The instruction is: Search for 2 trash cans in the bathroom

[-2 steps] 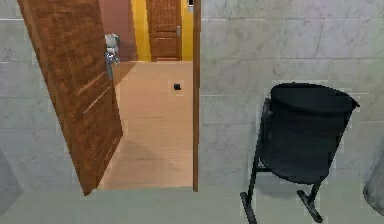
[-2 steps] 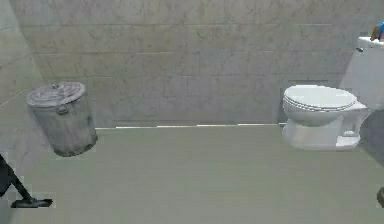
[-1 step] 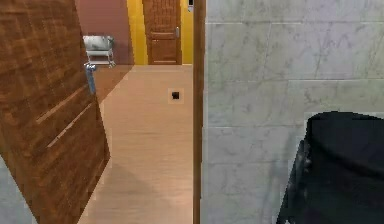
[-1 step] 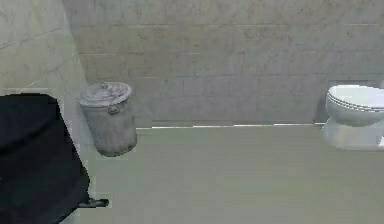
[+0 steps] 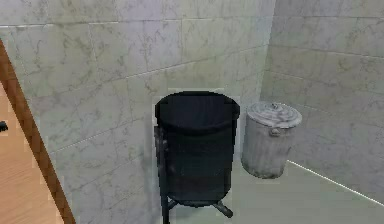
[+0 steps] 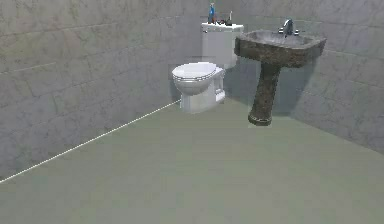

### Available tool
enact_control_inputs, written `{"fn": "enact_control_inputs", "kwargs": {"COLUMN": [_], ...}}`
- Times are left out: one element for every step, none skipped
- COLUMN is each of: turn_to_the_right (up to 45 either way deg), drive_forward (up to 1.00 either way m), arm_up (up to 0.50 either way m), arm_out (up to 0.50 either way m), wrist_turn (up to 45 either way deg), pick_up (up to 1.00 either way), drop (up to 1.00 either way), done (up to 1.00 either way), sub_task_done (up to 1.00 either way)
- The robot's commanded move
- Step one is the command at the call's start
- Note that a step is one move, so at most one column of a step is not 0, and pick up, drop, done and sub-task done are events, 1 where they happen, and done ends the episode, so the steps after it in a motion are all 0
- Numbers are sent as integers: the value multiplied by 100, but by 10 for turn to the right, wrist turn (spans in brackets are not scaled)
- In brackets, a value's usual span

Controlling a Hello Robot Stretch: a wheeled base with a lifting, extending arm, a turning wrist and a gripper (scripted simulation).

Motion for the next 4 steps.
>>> {"fn": "enact_control_inputs", "kwargs": {"turn_to_the_right": [0,450,30,0], "drive_forward": [0,0,0,100], "arm_up": [0,0,0,0], "arm_out": [0,0,0,0], "wrist_turn": [0,0,0,0], "pick_up": [0,0,0,0], "drop": [0,0,0,0], "done": [0,0,0,0], "sub_task_done": [100,0,0,0]}}
